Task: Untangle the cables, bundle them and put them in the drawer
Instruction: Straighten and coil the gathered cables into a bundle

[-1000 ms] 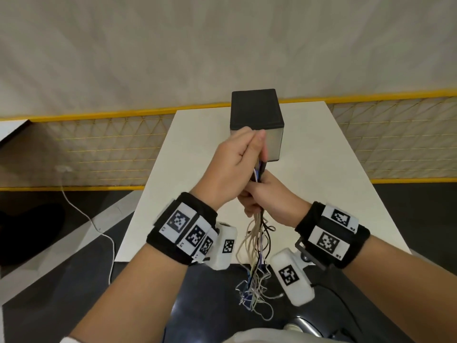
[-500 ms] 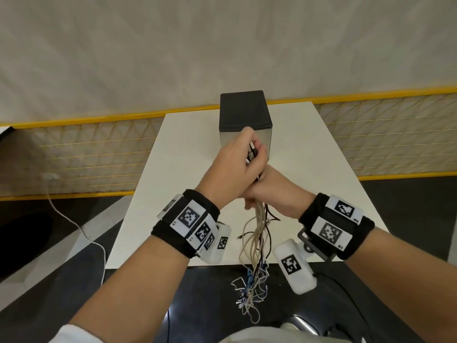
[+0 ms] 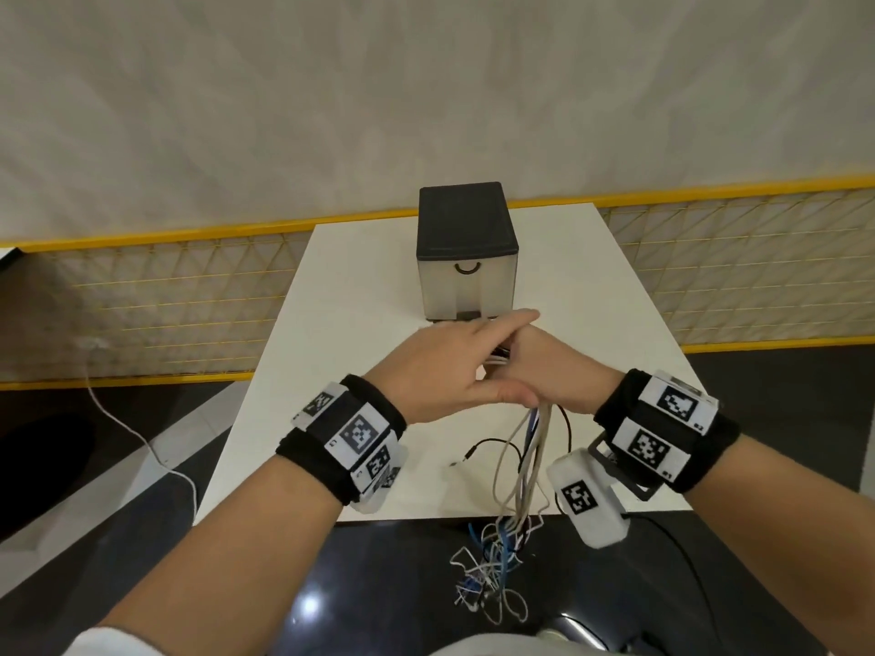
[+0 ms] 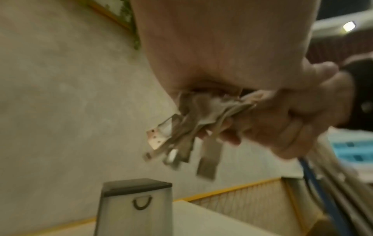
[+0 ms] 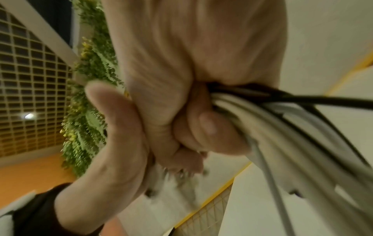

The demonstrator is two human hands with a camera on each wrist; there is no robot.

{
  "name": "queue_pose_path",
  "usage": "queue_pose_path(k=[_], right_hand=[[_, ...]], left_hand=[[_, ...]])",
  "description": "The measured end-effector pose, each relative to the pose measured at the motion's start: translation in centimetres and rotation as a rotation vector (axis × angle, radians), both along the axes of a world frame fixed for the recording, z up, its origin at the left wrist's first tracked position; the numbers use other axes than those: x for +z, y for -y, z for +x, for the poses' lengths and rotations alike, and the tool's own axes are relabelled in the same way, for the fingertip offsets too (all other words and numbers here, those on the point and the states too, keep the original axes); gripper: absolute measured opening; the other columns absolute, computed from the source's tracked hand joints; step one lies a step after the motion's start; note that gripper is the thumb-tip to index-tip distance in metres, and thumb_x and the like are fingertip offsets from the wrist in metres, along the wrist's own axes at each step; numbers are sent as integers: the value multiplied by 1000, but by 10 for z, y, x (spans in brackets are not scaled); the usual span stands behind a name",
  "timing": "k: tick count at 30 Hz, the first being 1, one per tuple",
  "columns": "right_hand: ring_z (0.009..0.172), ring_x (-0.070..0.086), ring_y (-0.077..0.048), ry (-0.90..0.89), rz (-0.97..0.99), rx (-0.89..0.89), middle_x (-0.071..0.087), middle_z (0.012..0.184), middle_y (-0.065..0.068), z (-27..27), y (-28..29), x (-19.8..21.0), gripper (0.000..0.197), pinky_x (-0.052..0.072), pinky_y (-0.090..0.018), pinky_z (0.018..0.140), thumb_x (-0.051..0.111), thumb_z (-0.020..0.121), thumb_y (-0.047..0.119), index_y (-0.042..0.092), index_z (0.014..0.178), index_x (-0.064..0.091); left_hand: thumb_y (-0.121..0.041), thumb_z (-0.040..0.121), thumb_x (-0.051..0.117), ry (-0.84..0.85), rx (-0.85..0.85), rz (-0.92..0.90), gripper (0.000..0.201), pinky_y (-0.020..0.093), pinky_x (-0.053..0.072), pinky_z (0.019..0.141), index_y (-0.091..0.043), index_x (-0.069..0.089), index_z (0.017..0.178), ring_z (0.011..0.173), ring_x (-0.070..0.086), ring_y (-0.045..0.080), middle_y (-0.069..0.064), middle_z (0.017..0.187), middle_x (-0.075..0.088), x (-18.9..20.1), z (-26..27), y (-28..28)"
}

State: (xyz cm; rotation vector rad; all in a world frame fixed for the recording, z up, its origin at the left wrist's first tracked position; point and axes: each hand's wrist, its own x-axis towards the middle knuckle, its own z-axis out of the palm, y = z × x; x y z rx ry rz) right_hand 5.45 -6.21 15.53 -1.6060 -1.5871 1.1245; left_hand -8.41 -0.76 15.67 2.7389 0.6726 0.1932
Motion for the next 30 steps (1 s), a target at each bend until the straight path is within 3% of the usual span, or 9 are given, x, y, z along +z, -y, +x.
queue_pose_path(k=[2,4,7,13,19,22,24,26,30], right_hand=[[84,67,-33,69,-2,43,71,93,-11,3,-2,2,33,55,-48,75,66,73,-1,12,104,66],[61,57,-31,123,-18,85,68,77,-11,8,-3,5,21,50,-41,57,66,72,0,14,86,68],[50,45,-18,156,-33,73,51,53,4,16,-7,15,23,39,-31,51,70,69,2,19,61,58],[48,49,-16,57,-73,113,48,58,-4,31,-11,11,13,43,-31,55,71,76,7,6,69,60],[53,60,-22,-23,20,125,56,56,-13,52,2,-1,30,54,-29,66,65,89,24,3,71,53],[50,41,-24,-233,132,41,36,62,-9,51,17,-18,30,57,-42,63,46,98,33,5,87,47],[49,27,-20,-313,212,-36,28,67,-8,42,21,-23,31,45,-32,45,34,100,35,7,103,46],[48,24,-13,-339,232,-79,28,66,-5,30,22,-22,26,28,-24,39,31,100,35,14,102,45],[50,34,-8,1,256,17,40,61,5,18,22,-28,21,33,-20,47,32,98,42,32,81,38]], left_hand=[[-66,78,67,-21,59,-94,85,26,45,86,-31,33,148,109,60,11,-10,128,62,0,-3,-2],[-66,73,73,-75,71,-75,90,25,44,74,-31,34,146,92,61,11,-13,107,65,5,-2,-4],[-61,71,77,-137,76,-30,82,20,34,57,-25,46,138,64,48,5,-18,72,49,16,2,-7],[-54,84,68,-97,70,-40,45,34,46,66,-20,69,113,72,58,17,0,81,68,36,-3,-24],[-36,96,59,426,198,-48,14,14,42,58,-26,69,93,64,58,-1,-19,70,63,36,-22,-32],[-32,101,53,725,426,-206,20,19,47,43,-38,56,82,54,57,4,-17,68,56,31,-25,-29],[-38,103,46,781,513,-330,22,31,47,40,-35,54,83,47,53,6,-10,70,50,23,-18,-21],[-36,105,41,850,547,-469,27,26,41,42,-23,56,87,42,49,4,-5,69,45,14,-8,-11],[-42,89,62,962,563,-743,30,19,40,43,-13,65,97,48,41,9,-7,57,47,5,11,9]])
